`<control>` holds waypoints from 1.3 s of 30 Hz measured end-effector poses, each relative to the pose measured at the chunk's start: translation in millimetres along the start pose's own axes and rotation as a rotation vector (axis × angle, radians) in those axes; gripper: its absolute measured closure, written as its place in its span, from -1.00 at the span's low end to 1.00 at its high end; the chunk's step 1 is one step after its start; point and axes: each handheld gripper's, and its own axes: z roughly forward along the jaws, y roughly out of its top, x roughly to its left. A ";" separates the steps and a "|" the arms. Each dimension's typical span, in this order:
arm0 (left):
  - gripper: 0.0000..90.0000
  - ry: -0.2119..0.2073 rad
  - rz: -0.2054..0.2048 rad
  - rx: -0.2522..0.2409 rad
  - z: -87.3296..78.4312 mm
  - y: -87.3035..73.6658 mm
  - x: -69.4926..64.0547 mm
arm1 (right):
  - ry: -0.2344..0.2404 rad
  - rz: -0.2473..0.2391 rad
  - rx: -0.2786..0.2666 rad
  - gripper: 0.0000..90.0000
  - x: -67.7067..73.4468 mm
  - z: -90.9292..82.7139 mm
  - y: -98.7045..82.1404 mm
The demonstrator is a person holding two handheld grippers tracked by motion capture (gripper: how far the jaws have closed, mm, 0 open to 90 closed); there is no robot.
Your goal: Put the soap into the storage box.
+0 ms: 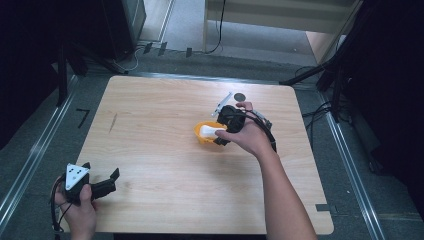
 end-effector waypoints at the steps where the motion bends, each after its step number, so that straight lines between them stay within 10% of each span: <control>1: -0.97 0.001 0.000 0.002 -0.1 0.1 -0.1 | -0.002 0.010 0.003 -0.69 1.5 -0.8 -3.0; 39: -0.97 0.004 0.009 0.004 0.0 0.2 -0.8 | -0.043 0.191 -0.129 -1.00 45.3 -15.0 -137.3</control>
